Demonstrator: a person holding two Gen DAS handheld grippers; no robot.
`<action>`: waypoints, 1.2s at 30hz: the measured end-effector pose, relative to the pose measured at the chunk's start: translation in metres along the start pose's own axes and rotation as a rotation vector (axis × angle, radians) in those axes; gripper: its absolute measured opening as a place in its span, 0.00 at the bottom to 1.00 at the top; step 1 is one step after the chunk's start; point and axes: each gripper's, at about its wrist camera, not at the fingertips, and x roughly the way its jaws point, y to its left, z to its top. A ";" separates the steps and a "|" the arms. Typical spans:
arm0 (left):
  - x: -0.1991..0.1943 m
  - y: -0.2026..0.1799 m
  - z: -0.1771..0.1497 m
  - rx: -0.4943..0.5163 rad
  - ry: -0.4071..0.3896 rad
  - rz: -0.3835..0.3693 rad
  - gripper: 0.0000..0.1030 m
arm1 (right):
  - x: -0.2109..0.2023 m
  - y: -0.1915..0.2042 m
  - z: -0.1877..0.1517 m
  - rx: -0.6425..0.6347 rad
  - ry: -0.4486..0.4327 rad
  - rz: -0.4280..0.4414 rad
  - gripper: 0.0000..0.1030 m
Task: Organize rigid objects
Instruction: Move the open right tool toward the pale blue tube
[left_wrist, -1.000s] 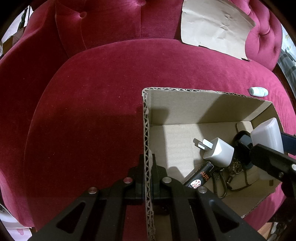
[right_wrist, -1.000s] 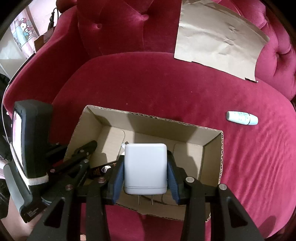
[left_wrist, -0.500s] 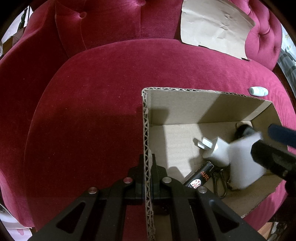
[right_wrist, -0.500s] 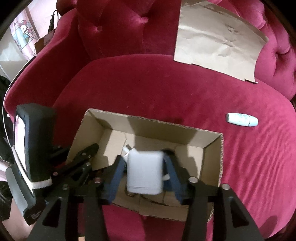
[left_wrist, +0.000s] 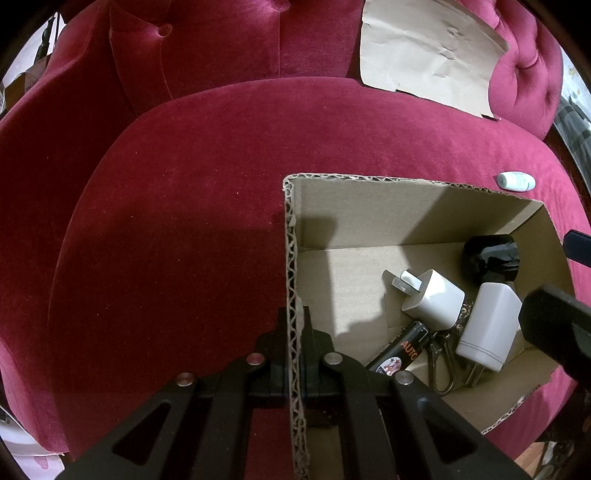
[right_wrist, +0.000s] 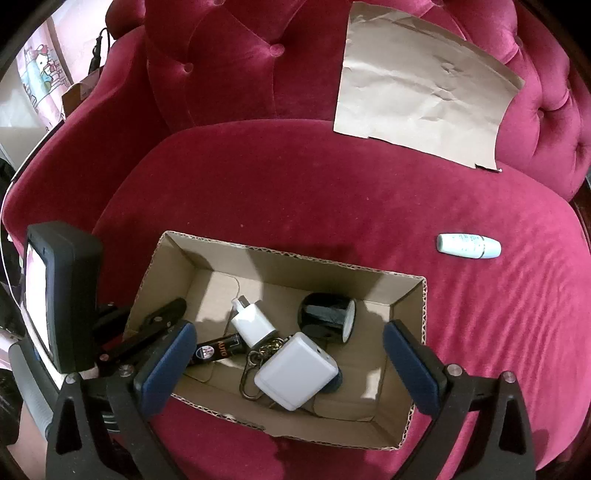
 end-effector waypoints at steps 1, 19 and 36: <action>0.000 0.000 0.000 0.000 0.000 0.000 0.03 | 0.000 0.000 0.000 0.000 0.000 -0.001 1.00; 0.000 -0.001 0.001 0.000 0.007 0.003 0.03 | -0.010 -0.022 0.008 0.009 -0.001 0.001 1.00; 0.002 -0.001 0.003 -0.003 0.012 0.001 0.03 | -0.031 -0.080 0.033 0.018 -0.042 -0.069 1.00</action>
